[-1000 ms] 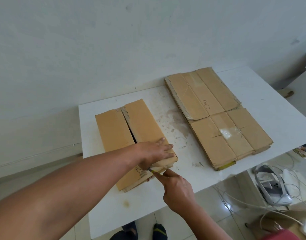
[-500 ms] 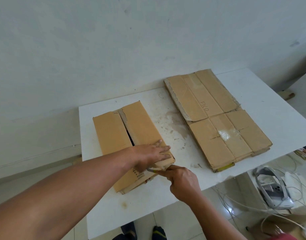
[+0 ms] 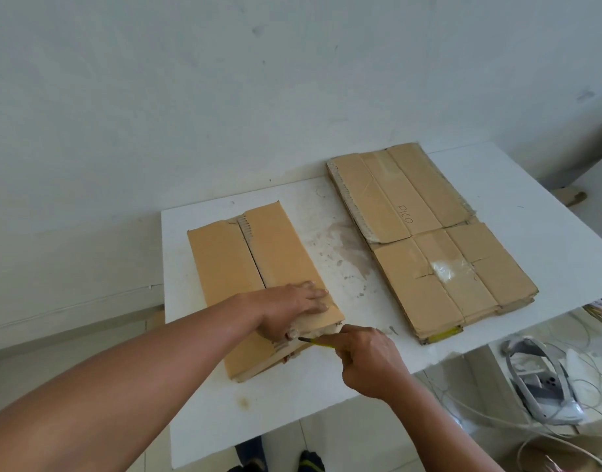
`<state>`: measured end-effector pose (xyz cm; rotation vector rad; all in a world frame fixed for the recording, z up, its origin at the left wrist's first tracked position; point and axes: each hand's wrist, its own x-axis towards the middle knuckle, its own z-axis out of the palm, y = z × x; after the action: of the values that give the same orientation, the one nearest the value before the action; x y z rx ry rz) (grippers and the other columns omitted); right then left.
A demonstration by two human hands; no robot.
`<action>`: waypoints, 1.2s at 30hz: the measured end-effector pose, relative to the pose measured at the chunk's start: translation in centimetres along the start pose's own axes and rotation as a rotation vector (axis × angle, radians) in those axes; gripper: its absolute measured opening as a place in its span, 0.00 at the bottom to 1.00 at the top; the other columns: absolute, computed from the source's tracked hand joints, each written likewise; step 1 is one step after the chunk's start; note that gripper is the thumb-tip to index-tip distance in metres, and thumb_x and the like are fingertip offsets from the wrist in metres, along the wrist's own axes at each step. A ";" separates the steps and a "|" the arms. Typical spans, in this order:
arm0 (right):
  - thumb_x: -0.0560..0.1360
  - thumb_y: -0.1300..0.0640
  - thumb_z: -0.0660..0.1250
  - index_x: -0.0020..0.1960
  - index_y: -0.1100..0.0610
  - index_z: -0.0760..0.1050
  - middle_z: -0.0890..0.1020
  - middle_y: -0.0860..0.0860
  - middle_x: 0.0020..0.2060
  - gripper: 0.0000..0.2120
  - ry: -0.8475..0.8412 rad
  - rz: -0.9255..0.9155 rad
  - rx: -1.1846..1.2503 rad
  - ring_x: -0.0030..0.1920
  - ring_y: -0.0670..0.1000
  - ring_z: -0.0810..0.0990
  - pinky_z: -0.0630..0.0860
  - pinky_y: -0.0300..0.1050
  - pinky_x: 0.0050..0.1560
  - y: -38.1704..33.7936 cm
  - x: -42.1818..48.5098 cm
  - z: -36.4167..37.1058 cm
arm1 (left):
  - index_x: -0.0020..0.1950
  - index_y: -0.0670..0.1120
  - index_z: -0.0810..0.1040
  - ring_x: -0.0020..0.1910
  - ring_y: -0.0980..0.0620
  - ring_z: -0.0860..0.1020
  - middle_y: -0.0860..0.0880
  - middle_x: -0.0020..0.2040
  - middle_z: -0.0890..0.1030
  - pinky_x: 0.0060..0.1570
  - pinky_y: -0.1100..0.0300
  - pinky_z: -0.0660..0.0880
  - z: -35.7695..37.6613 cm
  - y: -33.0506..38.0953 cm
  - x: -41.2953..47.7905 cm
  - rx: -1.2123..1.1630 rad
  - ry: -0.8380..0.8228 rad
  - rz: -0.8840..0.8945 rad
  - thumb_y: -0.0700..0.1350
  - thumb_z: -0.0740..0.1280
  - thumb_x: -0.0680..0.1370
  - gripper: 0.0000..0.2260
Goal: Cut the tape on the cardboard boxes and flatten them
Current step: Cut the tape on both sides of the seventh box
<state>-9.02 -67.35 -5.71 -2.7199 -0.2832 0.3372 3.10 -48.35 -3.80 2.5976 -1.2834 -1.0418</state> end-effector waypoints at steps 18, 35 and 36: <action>0.65 0.36 0.77 0.54 0.53 0.64 0.77 0.46 0.46 0.32 0.055 0.706 0.704 0.42 0.54 0.84 0.83 0.56 0.43 -7.5 6.4 3.3 | 0.77 0.53 0.62 0.78 0.42 0.50 0.47 0.78 0.54 0.76 0.43 0.55 2.2 -9.6 -5.5 -0.236 0.425 -0.588 0.59 0.71 0.74 0.35; 0.72 0.60 0.74 0.51 0.55 0.68 0.79 0.45 0.54 0.16 -0.063 0.387 0.327 0.46 0.47 0.81 0.81 0.53 0.43 1.1 21.2 -4.3 | 0.80 0.62 0.43 0.80 0.36 0.41 0.46 0.82 0.41 0.73 0.29 0.40 -0.4 -14.7 -3.0 -0.055 0.259 -0.521 0.76 0.65 0.67 0.50; 0.73 0.60 0.73 0.51 0.55 0.68 0.80 0.46 0.53 0.15 -0.045 0.388 0.313 0.45 0.46 0.81 0.80 0.49 0.41 1.2 22.4 -4.6 | 0.80 0.63 0.43 0.80 0.38 0.45 0.47 0.82 0.42 0.73 0.29 0.43 -0.1 -14.8 -2.9 -0.080 0.272 -0.543 0.76 0.64 0.67 0.49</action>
<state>13.66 -64.64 -6.45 -2.4439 0.2715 0.5032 12.02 -36.62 -7.14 2.9610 -0.4771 -0.7234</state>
